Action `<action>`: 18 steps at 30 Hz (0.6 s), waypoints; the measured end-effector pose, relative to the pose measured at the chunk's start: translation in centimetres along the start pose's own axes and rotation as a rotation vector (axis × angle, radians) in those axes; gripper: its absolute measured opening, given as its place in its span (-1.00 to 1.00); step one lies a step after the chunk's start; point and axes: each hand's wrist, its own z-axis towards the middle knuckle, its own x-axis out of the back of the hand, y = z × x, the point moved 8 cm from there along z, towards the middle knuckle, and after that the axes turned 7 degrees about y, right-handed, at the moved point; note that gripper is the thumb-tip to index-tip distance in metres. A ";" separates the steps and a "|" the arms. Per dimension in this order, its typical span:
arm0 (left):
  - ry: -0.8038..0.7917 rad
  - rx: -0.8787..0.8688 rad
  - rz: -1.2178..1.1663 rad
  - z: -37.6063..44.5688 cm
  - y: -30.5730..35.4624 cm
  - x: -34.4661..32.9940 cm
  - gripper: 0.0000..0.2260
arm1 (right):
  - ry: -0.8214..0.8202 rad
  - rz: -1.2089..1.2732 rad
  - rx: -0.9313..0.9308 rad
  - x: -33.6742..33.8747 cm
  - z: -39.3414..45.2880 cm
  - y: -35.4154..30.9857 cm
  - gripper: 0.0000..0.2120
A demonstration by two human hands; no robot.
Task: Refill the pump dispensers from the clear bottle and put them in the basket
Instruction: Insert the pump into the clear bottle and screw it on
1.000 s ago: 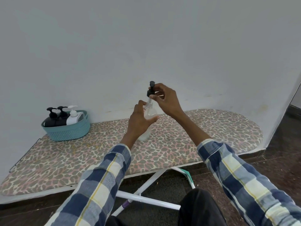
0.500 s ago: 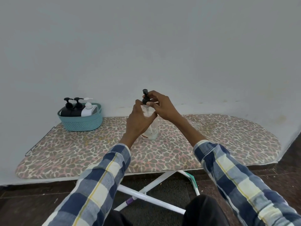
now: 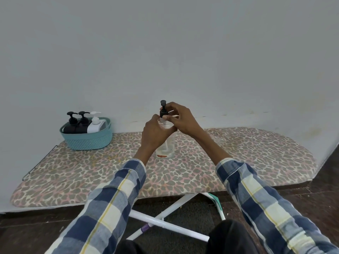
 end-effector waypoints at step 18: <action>0.013 -0.002 -0.086 -0.3 -0.4 -0.2 -0.36 | 0.075 0.069 -0.186 -0.6 -0.9 0.9 -0.67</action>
